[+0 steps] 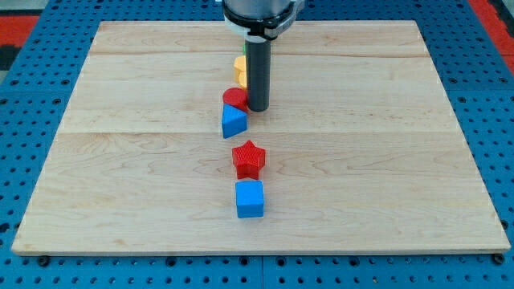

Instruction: Push the blue triangle to top of the red star

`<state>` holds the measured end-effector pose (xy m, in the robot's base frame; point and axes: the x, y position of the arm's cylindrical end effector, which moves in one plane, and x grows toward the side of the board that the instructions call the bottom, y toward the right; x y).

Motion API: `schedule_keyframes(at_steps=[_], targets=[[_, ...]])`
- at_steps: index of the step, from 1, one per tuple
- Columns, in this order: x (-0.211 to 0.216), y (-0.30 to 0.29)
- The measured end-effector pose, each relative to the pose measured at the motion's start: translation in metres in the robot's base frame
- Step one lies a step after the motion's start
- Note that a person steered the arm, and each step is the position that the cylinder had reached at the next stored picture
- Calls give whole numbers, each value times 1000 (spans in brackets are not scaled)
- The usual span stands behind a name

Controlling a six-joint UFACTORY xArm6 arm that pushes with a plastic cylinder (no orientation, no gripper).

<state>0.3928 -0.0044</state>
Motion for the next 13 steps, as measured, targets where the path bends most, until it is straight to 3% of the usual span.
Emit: schedule_keyframes(at_steps=[1,3,4,6,10,13], targets=[[-4,-5],[43,50],[63,42],[68,-26],[24,-139],[24,-86]])
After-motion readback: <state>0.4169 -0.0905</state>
